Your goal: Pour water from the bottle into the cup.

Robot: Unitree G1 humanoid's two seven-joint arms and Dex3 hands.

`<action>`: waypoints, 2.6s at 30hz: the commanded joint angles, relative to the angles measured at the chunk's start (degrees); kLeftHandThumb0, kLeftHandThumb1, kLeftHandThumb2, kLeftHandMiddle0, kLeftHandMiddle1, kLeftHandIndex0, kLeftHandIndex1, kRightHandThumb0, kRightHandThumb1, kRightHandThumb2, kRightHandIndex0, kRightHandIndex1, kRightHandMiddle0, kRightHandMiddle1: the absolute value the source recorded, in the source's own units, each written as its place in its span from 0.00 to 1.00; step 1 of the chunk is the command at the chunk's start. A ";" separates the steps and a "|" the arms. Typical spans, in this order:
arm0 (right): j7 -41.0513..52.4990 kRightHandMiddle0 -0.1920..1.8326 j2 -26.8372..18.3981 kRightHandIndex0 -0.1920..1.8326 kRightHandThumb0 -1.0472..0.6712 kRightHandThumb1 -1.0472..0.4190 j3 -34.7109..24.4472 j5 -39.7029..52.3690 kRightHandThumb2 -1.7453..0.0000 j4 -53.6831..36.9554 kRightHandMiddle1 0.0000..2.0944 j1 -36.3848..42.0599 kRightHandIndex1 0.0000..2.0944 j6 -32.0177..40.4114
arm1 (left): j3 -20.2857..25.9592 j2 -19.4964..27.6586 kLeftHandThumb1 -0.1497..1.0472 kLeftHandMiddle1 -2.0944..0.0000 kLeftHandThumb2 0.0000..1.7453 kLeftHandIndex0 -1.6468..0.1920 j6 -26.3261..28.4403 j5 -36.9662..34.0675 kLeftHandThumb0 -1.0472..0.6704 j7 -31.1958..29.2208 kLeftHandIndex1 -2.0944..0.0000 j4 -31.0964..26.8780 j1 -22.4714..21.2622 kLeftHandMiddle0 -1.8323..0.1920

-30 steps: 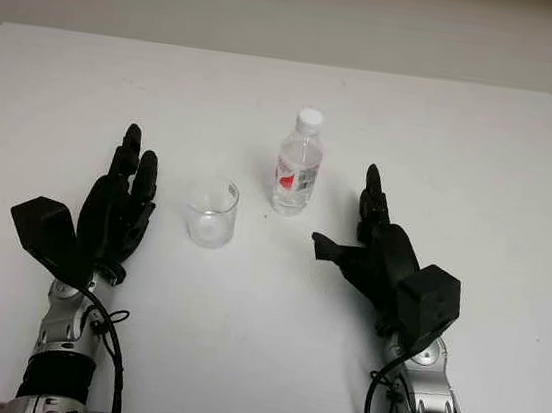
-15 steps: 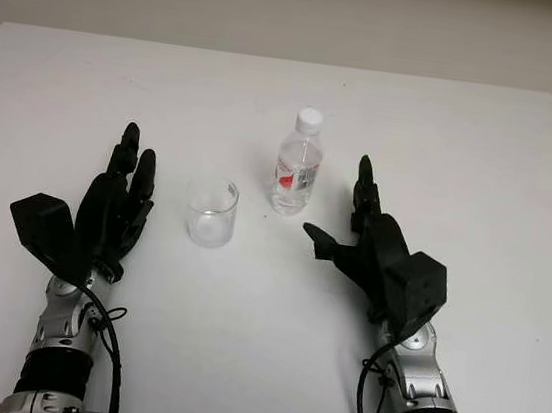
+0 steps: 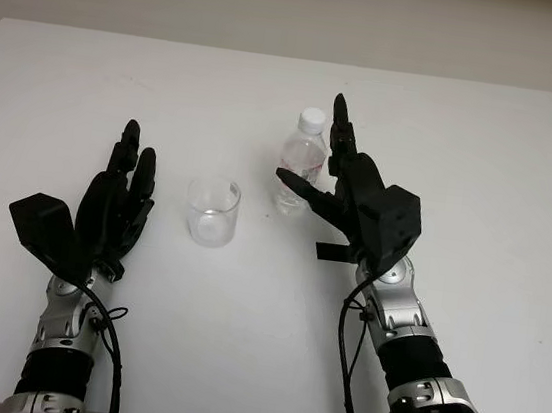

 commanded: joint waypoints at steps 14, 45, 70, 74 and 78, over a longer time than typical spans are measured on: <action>-0.99 0.00 0.26 0.00 0.04 0.10 -0.95 0.12 0.97 15.24 0.00 -7.11 0.00 -4.23 | 0.05 0.10 1.00 0.97 0.24 0.98 1.07 0.00 0.18 0.65 0.97 -1.85 0.54 0.97; -0.13 0.10 2.12 0.19 0.22 0.16 -4.18 2.36 0.97 24.65 0.49 -11.84 0.33 -8.85 | -0.13 -1.59 1.00 0.98 0.25 0.99 -0.13 -0.26 0.20 0.55 0.98 -1.84 1.30 0.98; -4.24 0.62 1.18 0.77 0.36 0.00 -0.19 -3.85 0.80 24.79 1.00 -11.50 1.00 -9.79 | 0.23 -1.48 1.00 0.97 0.24 0.99 -0.51 -0.46 0.21 0.68 0.98 -1.28 1.35 0.98; -6.09 0.63 0.83 0.78 0.37 0.00 0.73 -5.44 0.79 25.05 1.00 -12.10 1.00 -10.79 | 0.21 -1.21 1.00 0.97 0.24 0.99 -0.48 -0.29 0.20 0.71 0.98 -1.26 1.29 0.97; -7.85 0.63 -0.41 0.77 0.39 0.00 2.33 -8.08 0.80 25.32 1.00 -13.76 1.00 -11.16 | 0.20 -0.94 1.00 0.97 0.24 0.99 -0.63 -0.28 0.20 0.31 0.98 -1.02 1.11 0.98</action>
